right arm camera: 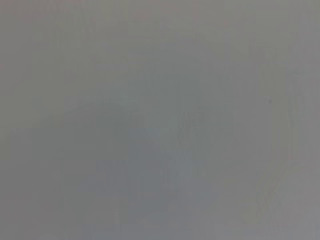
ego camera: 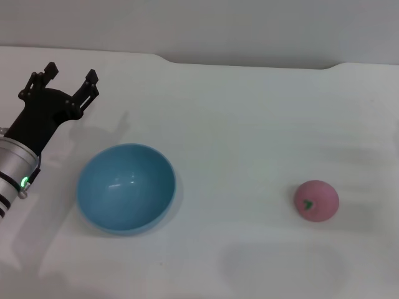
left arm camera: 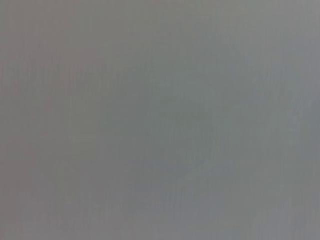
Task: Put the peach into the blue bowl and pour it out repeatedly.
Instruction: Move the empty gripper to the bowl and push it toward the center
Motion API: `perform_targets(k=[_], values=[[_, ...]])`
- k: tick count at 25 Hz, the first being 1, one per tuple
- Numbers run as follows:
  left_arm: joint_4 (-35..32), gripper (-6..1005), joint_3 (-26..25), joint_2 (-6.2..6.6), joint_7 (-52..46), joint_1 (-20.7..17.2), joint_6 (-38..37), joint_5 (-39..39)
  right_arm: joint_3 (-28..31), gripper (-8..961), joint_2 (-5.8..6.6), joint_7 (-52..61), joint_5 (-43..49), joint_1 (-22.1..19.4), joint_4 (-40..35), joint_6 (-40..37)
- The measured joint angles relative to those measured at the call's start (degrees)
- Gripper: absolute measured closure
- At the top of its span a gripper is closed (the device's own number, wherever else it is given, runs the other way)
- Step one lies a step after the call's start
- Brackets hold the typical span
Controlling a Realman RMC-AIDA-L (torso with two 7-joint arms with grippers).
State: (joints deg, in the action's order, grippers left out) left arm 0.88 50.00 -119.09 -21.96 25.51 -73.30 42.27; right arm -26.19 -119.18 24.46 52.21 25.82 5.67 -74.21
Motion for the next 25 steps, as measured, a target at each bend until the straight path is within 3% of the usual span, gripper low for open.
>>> perform_targets(k=[12,17,21,25], values=[[-0.60,176,-2.91,0.31,-2.91,0.46,2.22,0.03,0.07,344,0.00,0.07,0.00,0.55,-0.04,0.76],[-5.27,176,-1.80,0.81,-12.76,2.12,11.82,0.51,0.10,345,0.01,0.09,0.00,0.88,-0.08,1.18],[-13.40,175,4.83,1.15,-24.14,3.14,22.61,0.57,0.10,345,0.00,0.11,0.00,1.17,-0.13,1.27],[-23.61,175,17.81,2.25,-34.68,3.30,34.45,1.03,0.09,345,0.00,0.13,0.00,1.18,-0.12,1.31]])
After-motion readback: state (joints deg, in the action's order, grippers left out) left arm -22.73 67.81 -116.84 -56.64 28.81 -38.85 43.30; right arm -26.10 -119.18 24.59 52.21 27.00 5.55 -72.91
